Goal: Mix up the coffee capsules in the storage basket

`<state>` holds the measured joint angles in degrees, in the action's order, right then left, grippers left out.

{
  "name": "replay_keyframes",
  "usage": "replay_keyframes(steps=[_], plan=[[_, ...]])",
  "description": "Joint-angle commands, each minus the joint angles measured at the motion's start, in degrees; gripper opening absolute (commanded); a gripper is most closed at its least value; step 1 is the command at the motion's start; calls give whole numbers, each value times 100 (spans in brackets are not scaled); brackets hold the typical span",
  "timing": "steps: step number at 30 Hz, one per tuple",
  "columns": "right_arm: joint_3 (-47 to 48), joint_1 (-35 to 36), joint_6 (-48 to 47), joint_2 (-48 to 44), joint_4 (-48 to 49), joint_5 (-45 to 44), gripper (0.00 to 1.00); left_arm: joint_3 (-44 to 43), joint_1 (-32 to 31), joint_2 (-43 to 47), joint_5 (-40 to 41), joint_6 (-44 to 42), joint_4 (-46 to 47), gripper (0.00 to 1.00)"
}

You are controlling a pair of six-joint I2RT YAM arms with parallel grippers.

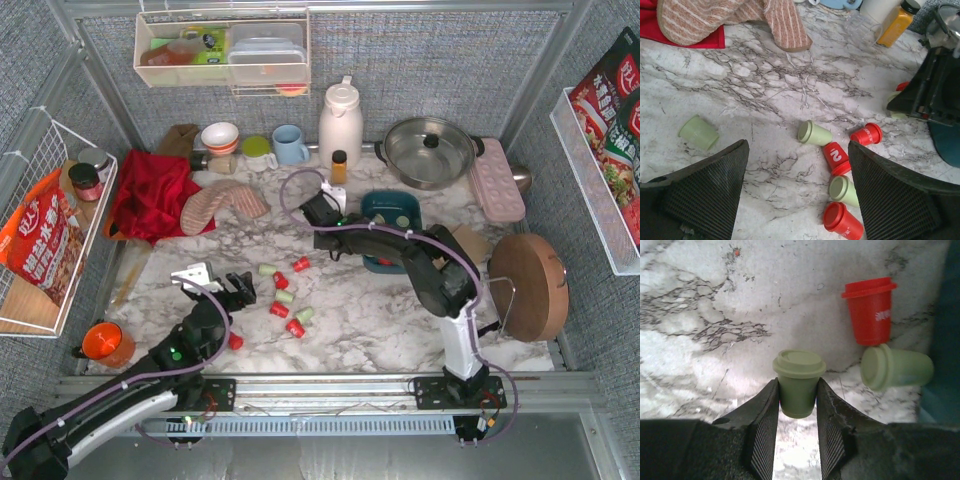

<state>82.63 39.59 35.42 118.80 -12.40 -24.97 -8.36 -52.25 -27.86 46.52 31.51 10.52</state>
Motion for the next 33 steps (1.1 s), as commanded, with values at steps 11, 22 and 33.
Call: replay_keyframes(steps=[11,22,33], plan=[[-1028,-203,-999,-2334,-334,-1117,32,10,4,110,41,27,-1,89],[-1572,-1049,-1123,-2617,-893,-461,49,-40,4,157,11,9,20,89],[-938,-689,-1777,-2375,-844,104,54,-19,4,193,43,-10,82,90]])
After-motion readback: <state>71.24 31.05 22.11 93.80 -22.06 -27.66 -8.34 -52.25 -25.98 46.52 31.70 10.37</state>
